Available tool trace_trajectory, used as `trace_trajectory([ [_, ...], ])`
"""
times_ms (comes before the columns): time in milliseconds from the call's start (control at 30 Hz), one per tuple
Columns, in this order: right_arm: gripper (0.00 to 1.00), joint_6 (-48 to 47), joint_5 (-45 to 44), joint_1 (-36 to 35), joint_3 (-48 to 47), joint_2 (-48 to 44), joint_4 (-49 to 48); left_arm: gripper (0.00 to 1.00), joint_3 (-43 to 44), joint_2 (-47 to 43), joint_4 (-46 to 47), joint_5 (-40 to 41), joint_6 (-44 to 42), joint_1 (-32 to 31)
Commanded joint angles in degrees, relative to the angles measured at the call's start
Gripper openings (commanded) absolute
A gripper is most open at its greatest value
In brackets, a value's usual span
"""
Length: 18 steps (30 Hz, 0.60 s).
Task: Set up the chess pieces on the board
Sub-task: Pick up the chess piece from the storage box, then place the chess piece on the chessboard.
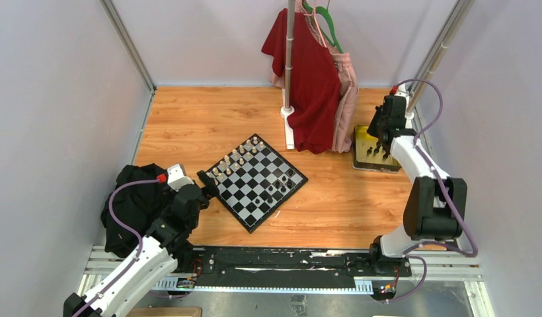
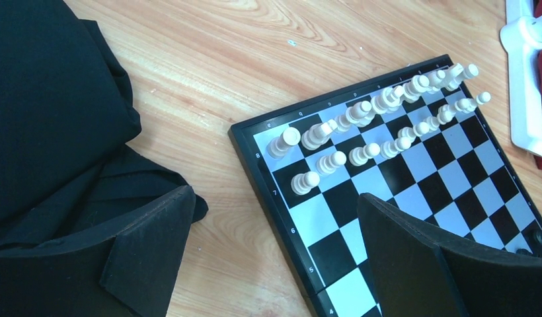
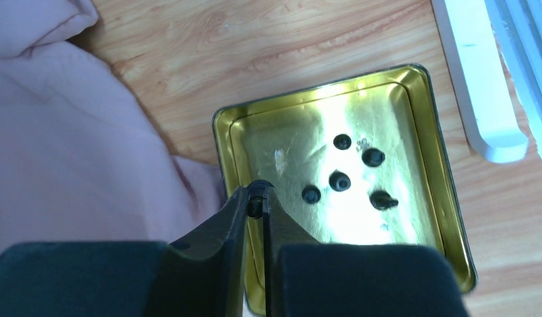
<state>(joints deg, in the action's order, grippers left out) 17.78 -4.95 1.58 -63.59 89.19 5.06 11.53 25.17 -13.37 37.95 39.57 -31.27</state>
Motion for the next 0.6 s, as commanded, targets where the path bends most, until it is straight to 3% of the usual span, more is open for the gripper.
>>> trace_trajectory([
  [0,0.0,0.1,-0.5,-4.5,4.6,-8.2,3.1,1.0,0.0,-0.8,0.4,1.4,0.1,-0.3],
  [333,0.0,-2.5,-6.2,-25.1,12.9,-26.6,11.2,1.0,-0.4,-2.8,-0.3,1.5,0.1,-0.4],
  [567,0.0,-2.6,-12.1,-43.5,13.8,-30.0,15.6,1.0,-0.5,-2.8,-0.3,1.5,0.2,-0.4],
])
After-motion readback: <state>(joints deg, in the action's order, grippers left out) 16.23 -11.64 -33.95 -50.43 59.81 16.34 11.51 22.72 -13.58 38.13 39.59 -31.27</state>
